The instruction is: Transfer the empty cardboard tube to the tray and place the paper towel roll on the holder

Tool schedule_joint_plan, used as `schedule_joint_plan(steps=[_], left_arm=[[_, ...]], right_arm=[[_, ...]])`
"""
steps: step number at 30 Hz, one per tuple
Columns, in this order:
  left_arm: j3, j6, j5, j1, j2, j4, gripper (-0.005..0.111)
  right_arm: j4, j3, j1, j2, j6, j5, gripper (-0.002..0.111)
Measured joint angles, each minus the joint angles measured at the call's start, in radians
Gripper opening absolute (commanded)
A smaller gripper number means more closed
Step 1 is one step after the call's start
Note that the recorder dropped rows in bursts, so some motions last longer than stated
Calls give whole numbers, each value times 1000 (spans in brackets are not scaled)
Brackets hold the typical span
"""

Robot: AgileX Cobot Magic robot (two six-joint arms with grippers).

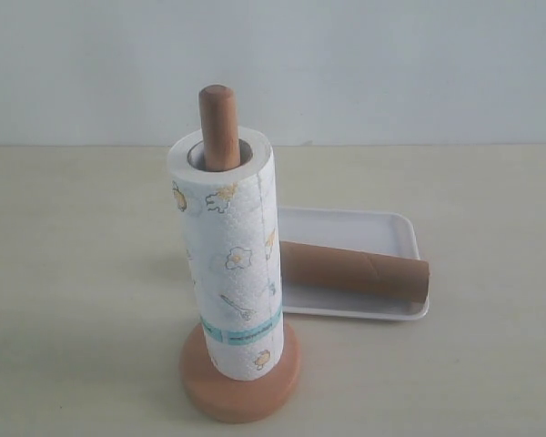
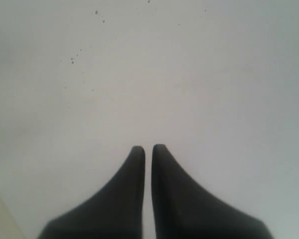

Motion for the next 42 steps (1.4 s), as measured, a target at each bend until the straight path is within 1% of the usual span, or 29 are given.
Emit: schedule_joint_plan(steps=[3,8,12,17,23,26,30,34,38,42], left_arm=[[34,-5,-37,0,-3,0,5],[97,-11,-33,0,-3,-2,5],[176,-70,-31,0,-3,-5,5],[281,-157,-61,0,-3,-5,5],[295,-174,-57,0,-3,-5,5],[295,-148,-54,0,-3,-5,5],[295,-23,-2,0,-3,-5,5],[295,185,65,0,-3,-5,5],[295,455,117,0,-3,-5,5],[295,759,129,0,-3,-5,5]], right_arm=[[0,0,0,0,0,0,0],[0,0,0,0,0,0,0],[0,0,0,0,0,0,0],[0,0,0,0,0,0,0],[0,0,0,0,0,0,0],[0,0,0,0,0,0,0],[0,0,0,0,0,0,0],[0,0,0,0,0,0,0],[0,0,0,0,0,0,0],[0,0,0,0,0,0,0]])
